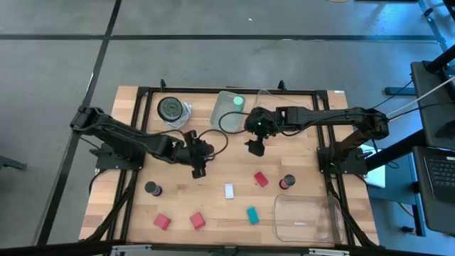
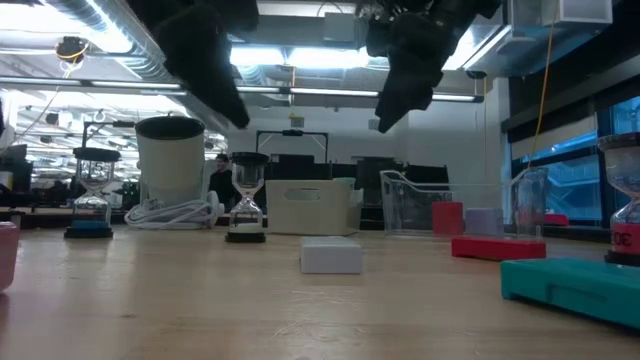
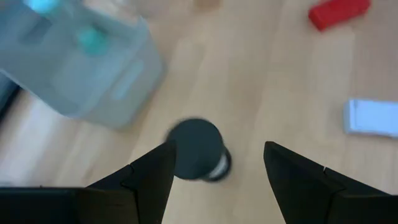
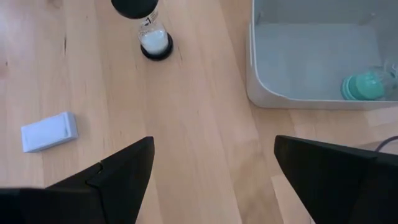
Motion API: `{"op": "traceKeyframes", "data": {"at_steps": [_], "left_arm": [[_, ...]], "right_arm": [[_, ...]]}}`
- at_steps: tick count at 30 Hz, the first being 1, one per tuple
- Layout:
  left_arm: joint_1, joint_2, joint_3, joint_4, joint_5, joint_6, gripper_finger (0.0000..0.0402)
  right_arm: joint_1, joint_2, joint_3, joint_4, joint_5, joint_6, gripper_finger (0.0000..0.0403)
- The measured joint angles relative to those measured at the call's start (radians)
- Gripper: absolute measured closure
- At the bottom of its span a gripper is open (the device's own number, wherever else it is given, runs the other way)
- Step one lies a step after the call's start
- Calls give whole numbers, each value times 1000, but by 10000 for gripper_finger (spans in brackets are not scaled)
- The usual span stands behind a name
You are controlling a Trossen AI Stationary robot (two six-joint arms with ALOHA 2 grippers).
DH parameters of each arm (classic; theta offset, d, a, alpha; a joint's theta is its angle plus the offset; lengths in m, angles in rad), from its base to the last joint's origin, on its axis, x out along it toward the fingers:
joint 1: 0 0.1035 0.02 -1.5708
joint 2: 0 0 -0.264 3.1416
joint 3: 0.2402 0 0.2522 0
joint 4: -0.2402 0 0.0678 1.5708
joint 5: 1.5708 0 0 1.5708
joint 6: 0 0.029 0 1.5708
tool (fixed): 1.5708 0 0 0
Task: Pick & Place Office items
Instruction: Put the white hourglass into the gray bin
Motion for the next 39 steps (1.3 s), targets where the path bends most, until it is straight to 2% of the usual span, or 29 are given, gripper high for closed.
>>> {"op": "traceKeyframes", "data": {"at_steps": [5,9,12,15,17,20,23,27,31,36,39], "left_arm": [[-86,-42,-1,-16,-166,2,162],[-142,-95,-89,7,-292,-147,162],[-181,-184,-225,162,-353,-193,162],[-187,-288,-382,391,-369,-99,162],[-154,-348,-472,577,-326,58,162],[-55,-423,-563,763,-138,251,162],[46,-460,-610,796,64,305,162],[135,-463,-631,795,233,285,158],[168,-443,-631,818,278,303,144],[199,-438,-631,819,226,354,122],[225,-430,-631,824,292,340,116]], "right_arm": [[0,0,0,-4,0,9,69],[5,0,0,-12,0,45,69],[14,0,0,-11,0,38,69],[18,0,0,-8,20,46,69],[18,0,0,-7,45,61,69],[18,0,0,-7,52,95,69],[18,0,0,-8,52,111,69],[18,0,0,-7,51,124,69],[18,0,0,-8,25,108,69],[18,0,0,-7,25,102,69],[18,0,0,-7,25,97,69]]}}
